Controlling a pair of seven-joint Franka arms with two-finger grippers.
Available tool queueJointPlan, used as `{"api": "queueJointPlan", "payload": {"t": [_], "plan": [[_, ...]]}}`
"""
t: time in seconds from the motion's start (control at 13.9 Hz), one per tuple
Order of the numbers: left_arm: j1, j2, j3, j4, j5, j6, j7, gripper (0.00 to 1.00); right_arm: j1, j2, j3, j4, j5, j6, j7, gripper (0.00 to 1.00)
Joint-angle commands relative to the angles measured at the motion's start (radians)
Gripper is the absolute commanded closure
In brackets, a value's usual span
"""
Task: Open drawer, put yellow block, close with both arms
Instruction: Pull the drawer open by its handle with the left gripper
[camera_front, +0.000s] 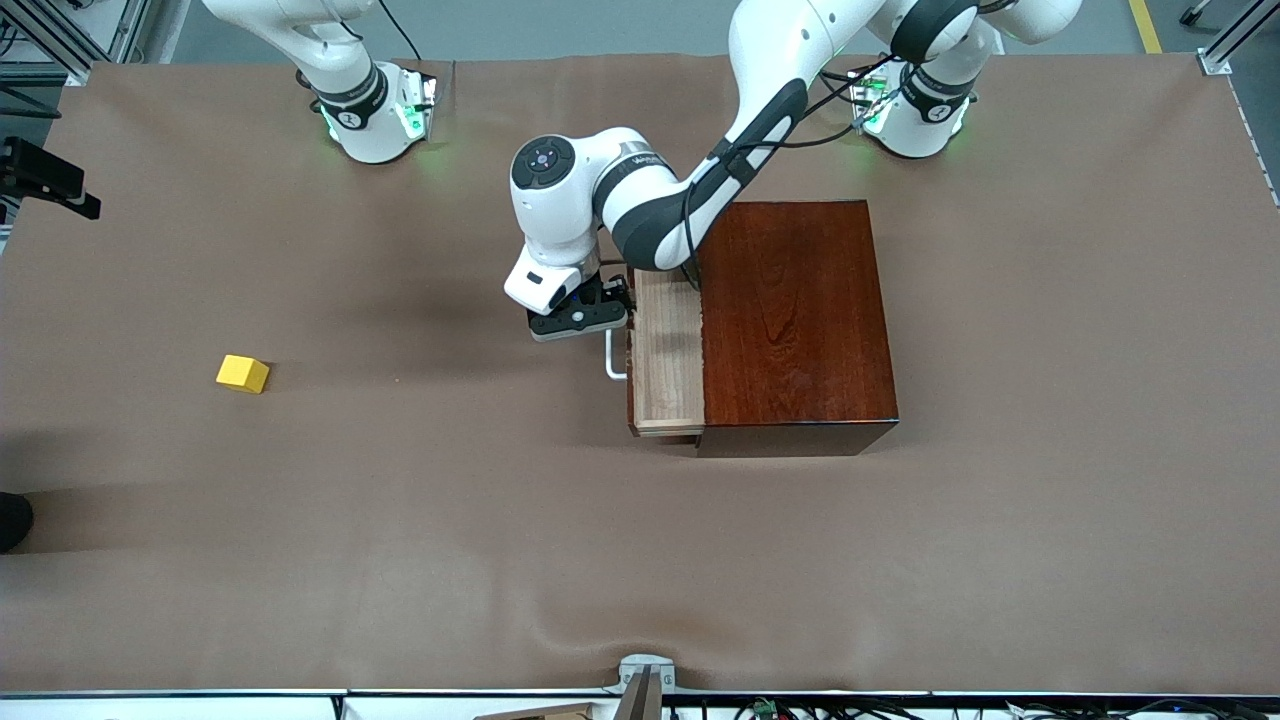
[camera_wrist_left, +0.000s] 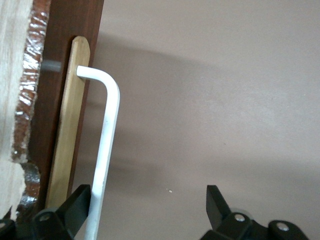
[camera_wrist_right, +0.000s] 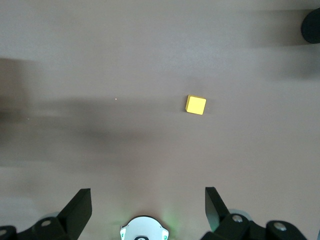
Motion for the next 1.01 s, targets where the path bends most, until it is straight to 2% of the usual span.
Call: {"api": "queueJointPlan", "payload": {"t": [0.0,0.36,0.65,0.94], "plan": [[-0.009,0.057,-0.010,0.103,-0.008,0.030,-0.015,0.00,-0.025,0.003,0.003,0.010,0.012,-0.034,-0.004,0.00],[-0.009,0.054,-0.009,0.111,-0.008,0.030,-0.016,0.00,-0.034,0.015,0.003,0.010,0.014,-0.008,-0.004,0.00],[-0.011,0.025,-0.007,0.111,-0.007,0.015,-0.019,0.00,-0.061,0.072,0.001,0.005,-0.004,0.064,-0.005,0.00],[-0.023,0.005,-0.004,0.108,-0.005,0.014,-0.019,0.00,-0.061,0.170,0.001,0.005,-0.029,0.075,-0.001,0.00]]}}
